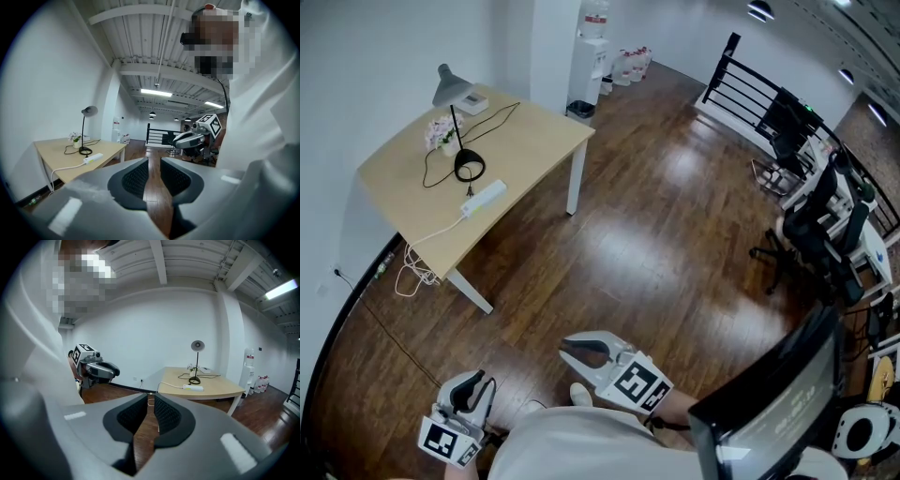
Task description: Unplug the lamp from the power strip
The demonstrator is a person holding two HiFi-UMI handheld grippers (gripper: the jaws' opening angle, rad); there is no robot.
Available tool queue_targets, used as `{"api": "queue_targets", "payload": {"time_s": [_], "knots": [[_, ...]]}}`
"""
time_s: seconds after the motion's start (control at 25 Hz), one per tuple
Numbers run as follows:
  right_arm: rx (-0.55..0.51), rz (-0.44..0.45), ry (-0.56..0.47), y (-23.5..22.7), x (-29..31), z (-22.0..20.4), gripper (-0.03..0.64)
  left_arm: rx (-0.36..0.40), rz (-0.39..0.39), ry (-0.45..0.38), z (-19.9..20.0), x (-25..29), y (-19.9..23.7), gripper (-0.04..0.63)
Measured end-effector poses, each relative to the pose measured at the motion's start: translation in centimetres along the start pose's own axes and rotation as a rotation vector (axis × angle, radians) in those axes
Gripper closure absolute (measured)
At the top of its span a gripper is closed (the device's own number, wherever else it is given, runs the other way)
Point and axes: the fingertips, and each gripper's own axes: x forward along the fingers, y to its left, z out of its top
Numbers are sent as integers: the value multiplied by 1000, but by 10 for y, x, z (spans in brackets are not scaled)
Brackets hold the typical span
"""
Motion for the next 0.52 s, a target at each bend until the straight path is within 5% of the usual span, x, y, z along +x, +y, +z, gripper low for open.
{"api": "queue_targets", "payload": {"time_s": [0.52], "knots": [[-5, 27, 16, -12, -8, -15, 569, -14, 21, 0, 1, 18, -1, 508]]}}
